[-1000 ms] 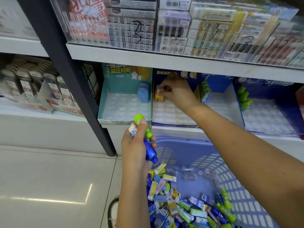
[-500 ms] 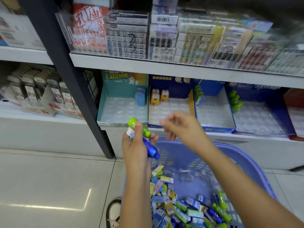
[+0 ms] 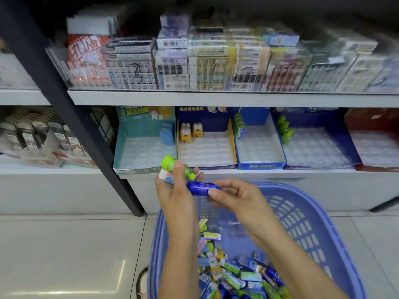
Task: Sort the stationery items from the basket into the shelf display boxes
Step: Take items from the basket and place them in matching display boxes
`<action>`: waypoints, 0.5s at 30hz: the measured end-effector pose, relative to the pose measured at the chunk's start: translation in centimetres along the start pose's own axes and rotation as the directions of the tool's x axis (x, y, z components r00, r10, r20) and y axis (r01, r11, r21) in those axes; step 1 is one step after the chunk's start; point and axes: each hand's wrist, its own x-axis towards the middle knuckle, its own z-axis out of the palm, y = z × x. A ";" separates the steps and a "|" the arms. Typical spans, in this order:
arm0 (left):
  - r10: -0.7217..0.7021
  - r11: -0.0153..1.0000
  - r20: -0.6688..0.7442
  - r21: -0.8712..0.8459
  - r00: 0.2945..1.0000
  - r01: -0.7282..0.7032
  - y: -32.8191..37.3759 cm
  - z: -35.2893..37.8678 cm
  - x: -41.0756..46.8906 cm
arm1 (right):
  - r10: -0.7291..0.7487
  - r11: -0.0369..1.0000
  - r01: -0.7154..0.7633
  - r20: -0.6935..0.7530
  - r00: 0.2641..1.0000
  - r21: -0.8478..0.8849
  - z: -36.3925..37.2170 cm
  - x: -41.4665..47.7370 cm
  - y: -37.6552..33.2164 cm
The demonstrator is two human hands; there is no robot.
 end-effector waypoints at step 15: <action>-0.386 0.915 0.414 0.289 0.825 0.283 -2.2 1.0 -1.6 | -0.589 0.767 0.259 -0.486 0.645 -0.586 -20.1 8.5 -6.3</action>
